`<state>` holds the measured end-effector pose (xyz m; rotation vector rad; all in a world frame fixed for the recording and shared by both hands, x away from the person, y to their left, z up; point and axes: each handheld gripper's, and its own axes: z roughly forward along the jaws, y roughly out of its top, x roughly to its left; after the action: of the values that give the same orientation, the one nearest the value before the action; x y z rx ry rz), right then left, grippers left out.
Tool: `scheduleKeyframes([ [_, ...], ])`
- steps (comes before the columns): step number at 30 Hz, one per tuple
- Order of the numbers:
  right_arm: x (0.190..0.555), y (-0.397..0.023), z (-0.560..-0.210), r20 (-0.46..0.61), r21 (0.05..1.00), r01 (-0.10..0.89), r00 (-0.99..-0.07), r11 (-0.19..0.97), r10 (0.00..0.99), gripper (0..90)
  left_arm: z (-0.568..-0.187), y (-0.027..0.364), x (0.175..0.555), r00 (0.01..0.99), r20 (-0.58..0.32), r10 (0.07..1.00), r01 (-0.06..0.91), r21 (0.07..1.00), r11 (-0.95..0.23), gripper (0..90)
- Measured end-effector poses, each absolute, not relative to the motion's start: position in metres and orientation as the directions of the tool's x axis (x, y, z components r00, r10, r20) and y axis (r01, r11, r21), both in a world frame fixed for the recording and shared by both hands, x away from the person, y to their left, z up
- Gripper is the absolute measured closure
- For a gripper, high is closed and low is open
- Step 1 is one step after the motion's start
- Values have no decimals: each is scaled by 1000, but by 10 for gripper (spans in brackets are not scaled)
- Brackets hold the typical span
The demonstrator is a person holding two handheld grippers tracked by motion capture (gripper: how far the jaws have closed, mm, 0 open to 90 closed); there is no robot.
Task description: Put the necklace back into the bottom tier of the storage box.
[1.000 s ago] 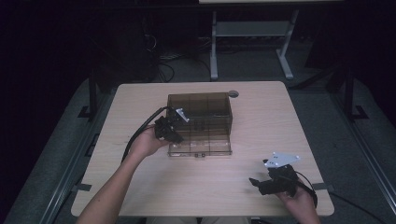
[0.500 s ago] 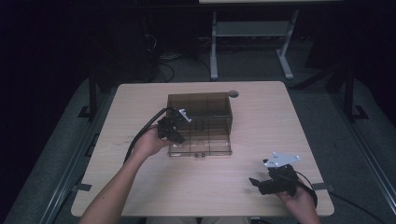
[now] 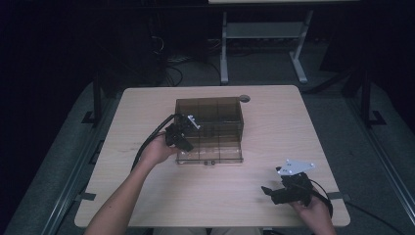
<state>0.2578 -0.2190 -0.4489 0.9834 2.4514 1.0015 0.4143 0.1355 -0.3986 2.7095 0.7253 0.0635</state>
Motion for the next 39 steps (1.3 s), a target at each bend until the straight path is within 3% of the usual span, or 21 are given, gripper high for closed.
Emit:
scheduleKeyframes([
  [39,257,-218,-448,-20,707,484,-716,516,698,143,-419,131,419,863,-64,502,498,286,-819,862],
])
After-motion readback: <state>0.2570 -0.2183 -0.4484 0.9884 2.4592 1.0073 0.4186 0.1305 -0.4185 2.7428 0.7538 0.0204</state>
